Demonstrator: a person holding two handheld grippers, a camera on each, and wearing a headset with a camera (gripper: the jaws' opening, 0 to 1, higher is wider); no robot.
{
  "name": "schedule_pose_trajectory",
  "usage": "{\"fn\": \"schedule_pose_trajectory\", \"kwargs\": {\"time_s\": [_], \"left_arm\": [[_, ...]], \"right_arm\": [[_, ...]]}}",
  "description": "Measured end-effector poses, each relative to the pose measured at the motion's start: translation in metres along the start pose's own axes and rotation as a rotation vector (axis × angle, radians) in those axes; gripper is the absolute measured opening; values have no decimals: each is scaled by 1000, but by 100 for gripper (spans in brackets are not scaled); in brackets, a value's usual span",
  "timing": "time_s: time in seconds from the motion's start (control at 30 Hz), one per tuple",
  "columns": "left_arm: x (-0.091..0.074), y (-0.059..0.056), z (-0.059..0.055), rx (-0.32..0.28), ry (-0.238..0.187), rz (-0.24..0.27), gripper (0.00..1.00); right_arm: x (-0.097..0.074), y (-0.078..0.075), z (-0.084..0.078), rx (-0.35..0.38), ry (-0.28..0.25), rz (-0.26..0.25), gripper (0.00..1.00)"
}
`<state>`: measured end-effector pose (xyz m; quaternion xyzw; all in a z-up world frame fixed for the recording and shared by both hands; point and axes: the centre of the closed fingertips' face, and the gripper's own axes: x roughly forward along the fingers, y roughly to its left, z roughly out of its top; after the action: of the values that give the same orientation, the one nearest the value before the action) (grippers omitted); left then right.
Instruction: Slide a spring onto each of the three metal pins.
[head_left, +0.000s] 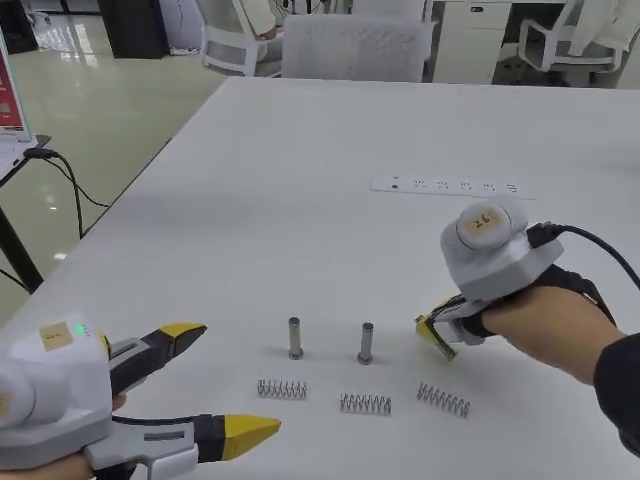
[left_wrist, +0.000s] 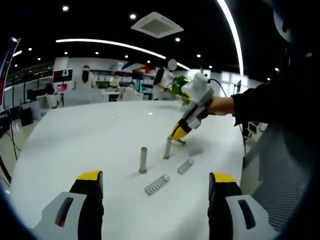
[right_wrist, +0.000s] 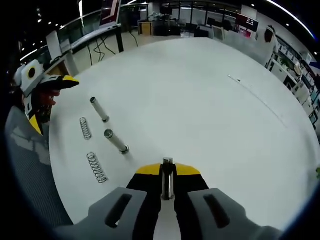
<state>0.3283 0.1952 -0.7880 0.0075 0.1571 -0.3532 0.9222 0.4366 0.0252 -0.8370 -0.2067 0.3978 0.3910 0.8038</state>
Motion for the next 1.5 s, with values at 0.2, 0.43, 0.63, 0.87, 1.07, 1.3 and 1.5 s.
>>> {"fn": "schedule_pose_trajectory", "kwargs": {"time_s": [0.2, 0.43, 0.63, 0.87, 1.07, 1.3, 1.5], "left_arm": [[0, -2, 1, 4, -1, -5, 84], [0, -2, 1, 7, -2, -9, 84], [-1, -1, 2, 8, -6, -7, 84], [-2, 0, 2, 9, -10, -5, 84], [-3, -1, 2, 10, -11, -4, 84], [-3, -1, 2, 10, -11, -5, 84], [-2, -2, 3, 10, -9, -6, 84]], "right_arm": [[-12, 4, -4, 0, -23, -3, 5], [-21, 6, -8, 6, -47, -5, 5], [-26, 9, -11, 14, -68, -5, 5], [-27, 12, -10, 22, -92, 2, 5], [-27, 14, -8, 17, -114, 4, 4], [-26, 15, -7, 23, -145, 20, 5], [-28, 16, -7, 1, -170, 25, 5]]}}
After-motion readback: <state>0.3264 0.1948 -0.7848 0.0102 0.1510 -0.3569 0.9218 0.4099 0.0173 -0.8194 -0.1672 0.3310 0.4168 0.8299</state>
